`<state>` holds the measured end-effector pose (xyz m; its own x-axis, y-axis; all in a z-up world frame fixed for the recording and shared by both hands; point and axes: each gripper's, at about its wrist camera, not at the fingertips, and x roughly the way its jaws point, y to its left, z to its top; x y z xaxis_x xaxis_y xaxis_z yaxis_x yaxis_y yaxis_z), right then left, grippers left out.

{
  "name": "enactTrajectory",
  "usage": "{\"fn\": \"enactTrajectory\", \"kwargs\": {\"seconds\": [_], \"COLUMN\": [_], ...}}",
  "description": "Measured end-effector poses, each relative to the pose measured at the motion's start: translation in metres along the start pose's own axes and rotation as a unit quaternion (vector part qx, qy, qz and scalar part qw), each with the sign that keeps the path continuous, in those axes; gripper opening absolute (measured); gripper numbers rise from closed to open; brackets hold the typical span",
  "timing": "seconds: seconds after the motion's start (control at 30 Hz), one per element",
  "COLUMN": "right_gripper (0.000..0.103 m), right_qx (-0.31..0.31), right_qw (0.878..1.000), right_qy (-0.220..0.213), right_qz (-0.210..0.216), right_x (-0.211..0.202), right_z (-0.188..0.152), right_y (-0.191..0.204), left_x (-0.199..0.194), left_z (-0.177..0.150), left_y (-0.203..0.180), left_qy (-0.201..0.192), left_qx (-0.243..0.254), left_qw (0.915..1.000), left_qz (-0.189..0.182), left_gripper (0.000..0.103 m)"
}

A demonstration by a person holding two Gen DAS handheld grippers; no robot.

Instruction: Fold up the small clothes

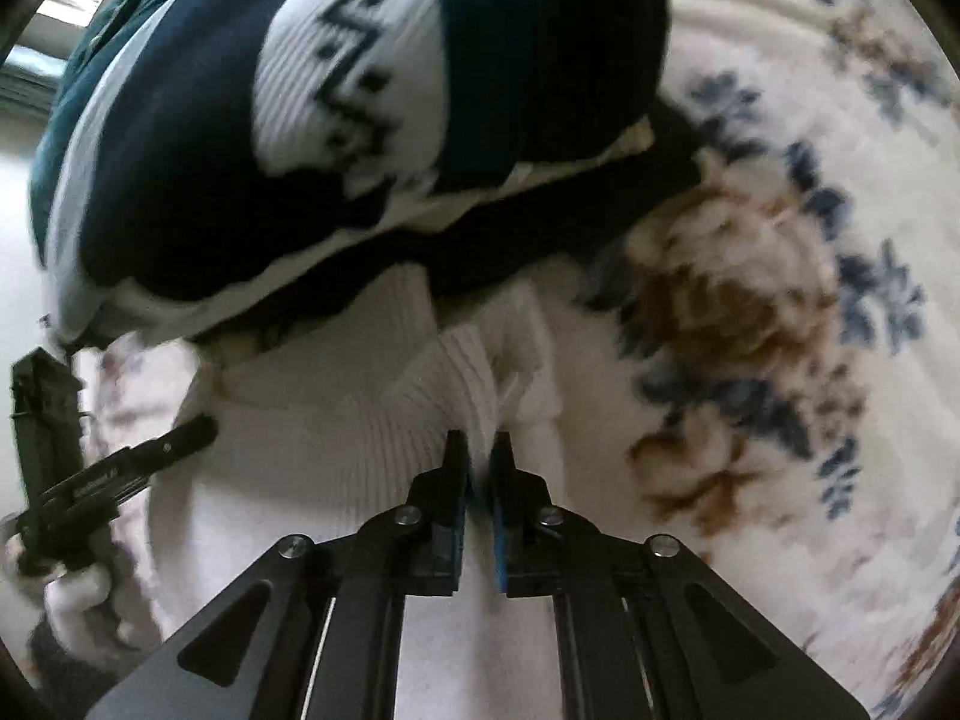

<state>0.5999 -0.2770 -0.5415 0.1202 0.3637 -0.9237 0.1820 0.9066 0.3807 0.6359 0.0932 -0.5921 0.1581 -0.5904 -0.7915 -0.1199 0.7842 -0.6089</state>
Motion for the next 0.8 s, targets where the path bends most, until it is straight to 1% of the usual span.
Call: {"fn": "enactTrajectory", "kwargs": {"seconds": [0.03, 0.07, 0.1, 0.13, 0.17, 0.2, 0.27, 0.33, 0.4, 0.43, 0.47, 0.5, 0.53, 0.57, 0.6, 0.63, 0.67, 0.7, 0.77, 0.8], "right_gripper": [0.020, 0.023, 0.035, 0.041, 0.042, 0.042, 0.042, 0.043, 0.045, 0.045, 0.045, 0.044, 0.026, 0.011, 0.008, 0.007, 0.006, 0.006, 0.006, 0.006], "right_qx": [0.002, 0.005, 0.008, 0.012, 0.020, 0.028, 0.042, 0.045, 0.051, 0.060, 0.065, 0.070, 0.072, 0.077, 0.080, 0.083, 0.082, 0.083, 0.081, 0.073], "right_qw": [1.000, 1.000, 1.000, 0.999, 0.999, 0.998, 0.995, 0.993, 0.990, 0.987, 0.984, 0.983, 0.985, 0.988, 0.988, 0.990, 0.993, 0.993, 0.994, 0.994], "right_qy": [0.000, 0.001, 0.002, 0.005, 0.012, 0.021, 0.052, 0.071, 0.095, 0.108, 0.122, 0.123, 0.108, 0.089, 0.083, 0.070, 0.054, 0.049, 0.055, 0.060], "right_qz": [0.017, 0.023, 0.026, 0.034, 0.048, 0.057, 0.074, 0.084, 0.095, 0.104, 0.111, 0.119, 0.116, 0.104, 0.099, 0.089, 0.069, 0.063, 0.052, 0.047], "right_x": [-0.009, -0.018, -0.027, -0.035, -0.043, -0.046, -0.048, -0.044, -0.030, -0.021, -0.011, -0.004, -0.003, -0.005, -0.005, -0.010, -0.018, -0.024, -0.025, -0.025], "right_z": [-0.006, -0.013, -0.022, -0.034, -0.049, -0.062, -0.096, -0.119, -0.145, -0.155, -0.164, -0.173, -0.177, -0.179, -0.177, -0.177, -0.177, -0.175, -0.173, -0.170], "right_y": [-0.005, -0.009, -0.015, -0.022, -0.031, -0.038, -0.051, -0.055, -0.057, -0.059, -0.059, -0.058, -0.058, -0.059, -0.058, -0.059, -0.061, -0.066, -0.068, -0.065], "left_x": [-0.018, -0.029, -0.040, -0.049, -0.056, -0.058, -0.058, -0.051, -0.040, -0.037, -0.038, -0.041, -0.049, -0.055, -0.060, -0.066, -0.065, -0.066, -0.072, -0.068], "left_z": [-0.014, -0.024, -0.037, -0.052, -0.075, -0.093, -0.117, -0.144, -0.161, -0.166, -0.168, -0.169, -0.168, -0.167, -0.166, -0.165, -0.164, -0.164, -0.165, -0.169], "left_y": [0.004, 0.007, 0.010, 0.013, 0.016, 0.018, 0.023, 0.027, 0.024, 0.025, 0.024, 0.023, 0.024, 0.023, 0.024, 0.028, 0.032, 0.038, 0.044, 0.044], "left_qy": [-0.011, -0.020, -0.026, -0.029, -0.026, -0.019, -0.003, 0.013, 0.012, 0.010, 0.007, -0.001, -0.011, -0.017, -0.018, -0.019, -0.018, -0.011, -0.005, 0.002], "left_qx": [-0.010, -0.020, -0.029, -0.033, -0.036, -0.040, -0.045, -0.051, -0.054, -0.054, -0.054, -0.054, -0.049, -0.045, -0.041, -0.038, -0.036, -0.034, -0.032, -0.028], "left_qw": [0.9995, 0.9987, 0.9976, 0.9967, 0.9963, 0.9967, 0.9966, 0.9959, 0.9967, 0.9972, 0.9975, 0.9978, 0.9982, 0.9985, 0.9988, 0.9990, 0.9992, 0.9993, 0.9995, 0.9995], "left_qz": [-0.027, -0.043, -0.056, -0.069, -0.073, -0.068, -0.069, -0.073, -0.059, -0.052, -0.045, -0.038, -0.032, -0.026, -0.021, -0.015, -0.008, -0.008, -0.005, -0.012], "left_gripper": [0.040, 0.049, 0.051, 0.053, 0.053, 0.053, 0.053, 0.053, 0.047, 0.019, 0.014, 0.013, 0.012, 0.006, 0.006, 0.006, 0.005, 0.005, 0.005, 0.005]}}
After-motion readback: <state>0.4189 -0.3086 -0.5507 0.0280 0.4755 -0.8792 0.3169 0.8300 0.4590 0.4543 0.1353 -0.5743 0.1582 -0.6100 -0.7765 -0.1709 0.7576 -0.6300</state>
